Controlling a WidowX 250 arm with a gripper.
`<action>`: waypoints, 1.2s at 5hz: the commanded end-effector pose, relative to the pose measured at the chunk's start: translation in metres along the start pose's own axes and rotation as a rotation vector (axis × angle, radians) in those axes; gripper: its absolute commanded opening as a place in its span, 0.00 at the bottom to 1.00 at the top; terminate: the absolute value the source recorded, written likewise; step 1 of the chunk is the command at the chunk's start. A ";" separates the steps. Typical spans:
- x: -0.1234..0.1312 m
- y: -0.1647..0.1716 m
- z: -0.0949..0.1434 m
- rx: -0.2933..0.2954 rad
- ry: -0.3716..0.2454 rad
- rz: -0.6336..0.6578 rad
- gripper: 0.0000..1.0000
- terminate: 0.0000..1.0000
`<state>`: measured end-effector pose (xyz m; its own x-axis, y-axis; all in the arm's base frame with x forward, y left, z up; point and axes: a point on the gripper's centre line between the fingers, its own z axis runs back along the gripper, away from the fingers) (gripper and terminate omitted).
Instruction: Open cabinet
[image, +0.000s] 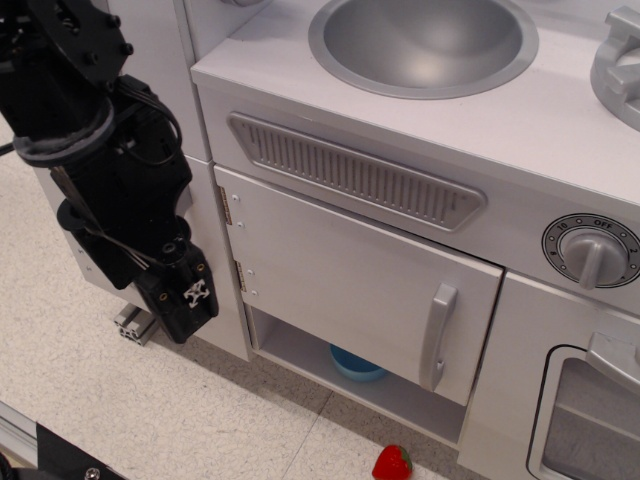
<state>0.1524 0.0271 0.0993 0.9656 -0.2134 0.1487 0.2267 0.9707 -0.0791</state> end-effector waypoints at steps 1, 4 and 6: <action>0.000 0.000 0.000 0.000 0.000 0.000 1.00 0.00; 0.062 -0.052 -0.077 0.040 -0.122 0.202 1.00 0.00; 0.109 -0.073 -0.123 0.122 -0.213 0.264 1.00 0.00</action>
<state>0.2473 -0.0801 -0.0111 0.9478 0.0756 0.3099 -0.0750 0.9971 -0.0139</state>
